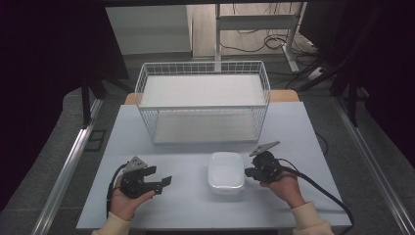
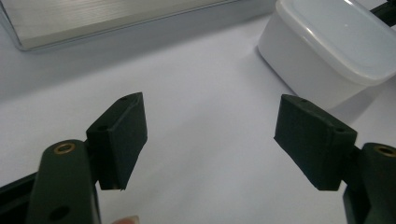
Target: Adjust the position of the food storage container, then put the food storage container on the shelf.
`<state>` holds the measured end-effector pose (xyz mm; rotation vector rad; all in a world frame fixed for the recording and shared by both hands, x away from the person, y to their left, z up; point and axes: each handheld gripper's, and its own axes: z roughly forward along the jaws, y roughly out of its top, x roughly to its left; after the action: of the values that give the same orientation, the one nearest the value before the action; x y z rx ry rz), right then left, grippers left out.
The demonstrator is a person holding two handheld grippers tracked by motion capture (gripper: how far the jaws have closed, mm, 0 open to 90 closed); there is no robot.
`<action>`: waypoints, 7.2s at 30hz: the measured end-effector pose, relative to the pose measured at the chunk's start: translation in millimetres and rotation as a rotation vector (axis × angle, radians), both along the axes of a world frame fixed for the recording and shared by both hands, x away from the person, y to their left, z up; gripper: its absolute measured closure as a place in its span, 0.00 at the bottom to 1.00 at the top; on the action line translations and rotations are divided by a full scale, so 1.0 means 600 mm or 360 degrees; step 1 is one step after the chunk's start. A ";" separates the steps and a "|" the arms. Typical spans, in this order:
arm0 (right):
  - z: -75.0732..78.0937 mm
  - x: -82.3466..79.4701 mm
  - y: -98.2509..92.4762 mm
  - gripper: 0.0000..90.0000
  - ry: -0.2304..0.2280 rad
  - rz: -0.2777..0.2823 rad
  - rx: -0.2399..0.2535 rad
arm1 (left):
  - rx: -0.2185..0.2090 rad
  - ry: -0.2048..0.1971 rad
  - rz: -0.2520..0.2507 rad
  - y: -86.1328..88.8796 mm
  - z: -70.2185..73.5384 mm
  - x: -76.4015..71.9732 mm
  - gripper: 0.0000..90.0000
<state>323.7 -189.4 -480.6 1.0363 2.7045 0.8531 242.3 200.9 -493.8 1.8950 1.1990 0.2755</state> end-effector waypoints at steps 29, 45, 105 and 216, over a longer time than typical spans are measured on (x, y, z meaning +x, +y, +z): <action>0.012 -0.039 0.024 1.00 -0.0222 -0.0086 0.0110 | -0.0031 -0.0033 -0.0004 0.005 0.007 -0.001 0.27; 0.053 -0.080 0.001 0.50 -0.0402 -0.0234 0.0275 | -0.0065 -0.0031 -0.0009 0.003 0.008 -0.003 0.27; -0.009 -0.010 0.042 0.44 0.0162 -0.0362 0.0592 | -0.0473 0.0508 -0.0224 -0.119 -0.020 0.116 0.37; 0.186 -0.006 0.012 0.90 -0.0182 -0.0092 0.0896 | -0.0467 0.0049 -0.0233 -0.096 0.192 0.116 0.86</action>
<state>320.3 -182.4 -369.0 1.0994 2.3720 1.6614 312.1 143.5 -378.8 1.7227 1.0511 -0.0098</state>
